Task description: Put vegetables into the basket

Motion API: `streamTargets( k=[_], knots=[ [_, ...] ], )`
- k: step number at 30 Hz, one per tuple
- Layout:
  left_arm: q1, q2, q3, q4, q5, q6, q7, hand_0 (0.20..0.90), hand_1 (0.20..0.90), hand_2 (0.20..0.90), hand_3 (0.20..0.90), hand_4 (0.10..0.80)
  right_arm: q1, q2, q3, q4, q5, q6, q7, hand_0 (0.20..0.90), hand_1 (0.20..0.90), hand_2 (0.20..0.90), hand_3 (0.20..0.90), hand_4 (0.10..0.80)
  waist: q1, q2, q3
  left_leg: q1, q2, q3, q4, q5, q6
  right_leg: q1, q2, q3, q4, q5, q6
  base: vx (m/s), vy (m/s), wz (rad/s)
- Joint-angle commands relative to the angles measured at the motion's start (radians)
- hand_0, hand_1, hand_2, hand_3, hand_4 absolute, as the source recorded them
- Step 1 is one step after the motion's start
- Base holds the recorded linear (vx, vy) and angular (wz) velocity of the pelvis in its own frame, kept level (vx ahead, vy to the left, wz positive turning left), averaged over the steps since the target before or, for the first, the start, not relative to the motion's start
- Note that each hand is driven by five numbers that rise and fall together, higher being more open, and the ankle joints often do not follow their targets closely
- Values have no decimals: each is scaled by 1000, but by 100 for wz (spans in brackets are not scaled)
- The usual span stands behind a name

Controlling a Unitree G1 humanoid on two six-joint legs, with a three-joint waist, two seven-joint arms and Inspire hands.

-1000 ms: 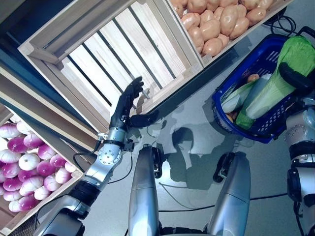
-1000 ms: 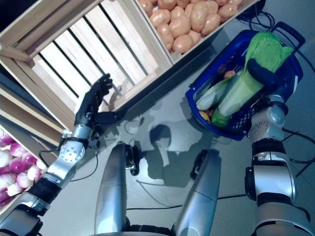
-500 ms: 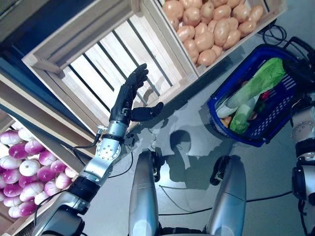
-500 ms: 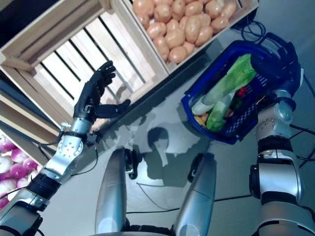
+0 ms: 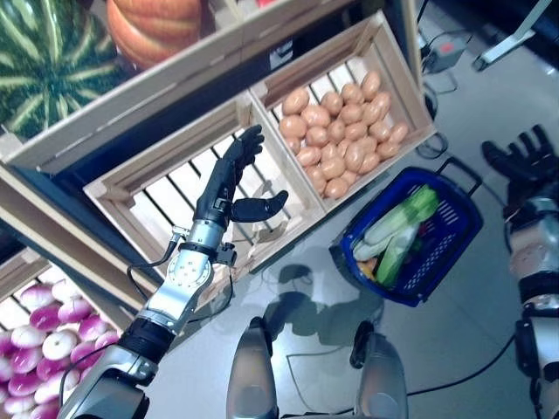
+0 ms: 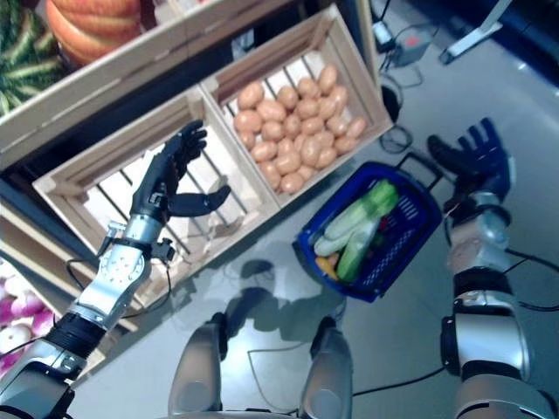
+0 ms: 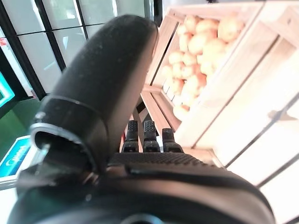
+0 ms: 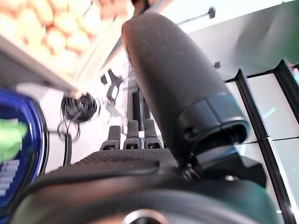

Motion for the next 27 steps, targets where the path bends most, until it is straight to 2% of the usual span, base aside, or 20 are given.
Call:
streamTargets(
  k=[1, 4, 6, 9, 11, 14, 18, 21, 22, 27],
  knots=[
    [75, -38, 13, -6, 78, -56, -27, 900, 900, 900, 900, 800, 131, 81, 25, -81, 37, -60, 59, 900, 900, 900, 900, 800, 14, -13, -214, 94, 0, 8, -293, 176, -8, 167, -3, 9, -252, 128, 15, 120, 37, -22],
    [126, -72, 0, 53, 113, -92, -19, 900, 900, 900, 900, 800, 256, 193, 48, -93, 38, -85, 47, 900, 900, 900, 900, 800, 12, -11, -245, 157, -14, 22, -404, 218, -6, 224, 13, 3, -340, 161, 20, 84, 29, -4],
    [169, -101, -2, 102, 137, -106, 1, 900, 900, 900, 900, 800, 328, 269, 90, -111, 39, -70, 30, 900, 900, 900, 900, 800, 7, -9, -264, 200, -17, 37, -472, 241, -6, 254, 21, -3, -394, 185, 22, 61, 41, -4],
    [206, -122, 2, 154, 122, -113, -7, 900, 900, 900, 900, 800, 389, 320, 122, -122, 30, -82, 46, 900, 900, 900, 900, 800, -1, -5, -277, 220, -20, 42, -488, 239, -3, 272, 31, -3, -422, 194, 19, 43, 25, -11],
    [258, -174, 21, 238, 95, -80, -60, 900, 900, 900, 900, 800, 464, 392, 181, -177, -4, -86, 53, 900, 900, 900, 900, 800, -18, -5, -290, 237, -28, 50, -489, 228, 3, 284, 43, 9, -432, 191, 12, 35, 12, -7],
    [300, -218, 18, 301, 142, -80, -112, 900, 900, 900, 900, 800, 536, 431, 225, -233, -28, -70, 65, 900, 900, 900, 900, 800, -38, -4, -294, 249, -32, 63, -489, 222, 8, 291, 50, 13, -431, 188, 8, 28, 4, -9],
    [337, -257, 25, 355, 149, -58, -112, 900, 900, 900, 900, 800, 612, 457, 251, -258, -55, -66, 86, 900, 900, 900, 900, 800, -65, 3, -291, 267, -35, 77, -489, 213, 15, 299, 53, 24, -425, 179, 8, 43, 21, 0],
    [334, -282, 7, 410, 169, -47, -90, 900, 900, 900, 900, 800, 629, 480, 271, -238, -51, -65, 76, 900, 900, 900, 900, 800, -75, 10, -287, 272, -37, 78, -489, 211, 17, 302, 51, 25, -423, 175, 8, 18, 24, 1],
    [326, -304, -5, 450, 164, -29, -80, 900, 900, 900, 900, 800, 628, 493, 289, -213, -56, -78, 42, 900, 900, 900, 900, 800, -79, 16, -284, 272, -38, 77, -489, 211, 19, 301, 49, 25, -420, 171, 7, 3, 49, -2],
    [279, -345, -24, 552, 106, -20, -77, 900, 900, 900, 900, 800, 589, 517, 327, -144, -45, -75, 38, 900, 900, 900, 900, 800, -77, 29, -269, 274, -37, 72, -489, 212, 20, 302, 41, 20, -400, 151, 4, -1, 33, -2]
  ],
)
